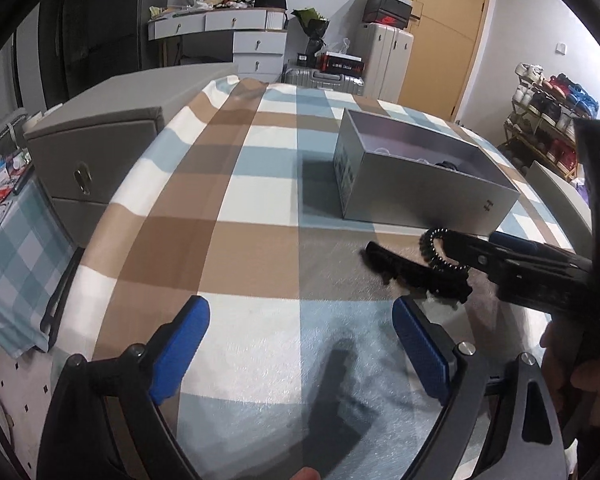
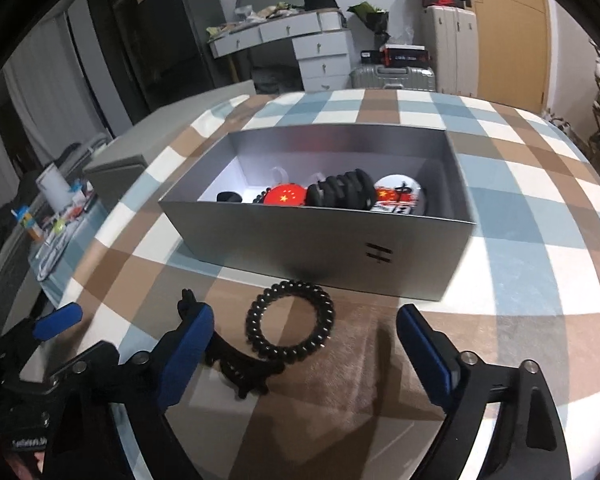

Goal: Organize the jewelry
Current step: 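Grasp the black coiled hair tie with the right gripper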

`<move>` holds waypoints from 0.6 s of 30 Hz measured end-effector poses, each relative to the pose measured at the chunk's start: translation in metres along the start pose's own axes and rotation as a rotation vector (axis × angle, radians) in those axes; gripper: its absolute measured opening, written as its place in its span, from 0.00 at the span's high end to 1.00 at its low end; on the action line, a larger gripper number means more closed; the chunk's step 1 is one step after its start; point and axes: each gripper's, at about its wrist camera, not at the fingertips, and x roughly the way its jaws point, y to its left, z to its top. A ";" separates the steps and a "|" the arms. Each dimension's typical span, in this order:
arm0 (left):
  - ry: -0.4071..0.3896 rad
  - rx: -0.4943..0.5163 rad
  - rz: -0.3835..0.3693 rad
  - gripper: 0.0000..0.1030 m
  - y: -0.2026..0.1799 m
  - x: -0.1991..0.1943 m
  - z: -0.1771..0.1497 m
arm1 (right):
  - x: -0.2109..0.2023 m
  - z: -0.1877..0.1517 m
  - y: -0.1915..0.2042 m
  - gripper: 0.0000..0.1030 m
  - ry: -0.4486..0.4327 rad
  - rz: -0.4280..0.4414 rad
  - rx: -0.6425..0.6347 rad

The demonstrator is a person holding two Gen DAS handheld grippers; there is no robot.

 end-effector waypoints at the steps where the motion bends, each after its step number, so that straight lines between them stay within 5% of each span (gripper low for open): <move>1: -0.001 -0.009 0.001 0.13 0.001 0.000 -0.001 | 0.002 0.000 0.002 0.18 0.006 -0.011 -0.005; 11: 0.012 -0.038 -0.005 0.13 0.008 -0.001 -0.004 | 0.017 0.001 0.024 0.40 0.056 -0.139 -0.108; 13: 0.016 -0.035 -0.005 0.13 0.008 0.001 -0.003 | 0.016 -0.001 0.027 0.51 0.054 -0.132 -0.133; 18: 0.024 -0.019 -0.004 0.13 0.005 -0.001 -0.003 | 0.012 -0.002 0.022 0.58 0.058 -0.113 -0.121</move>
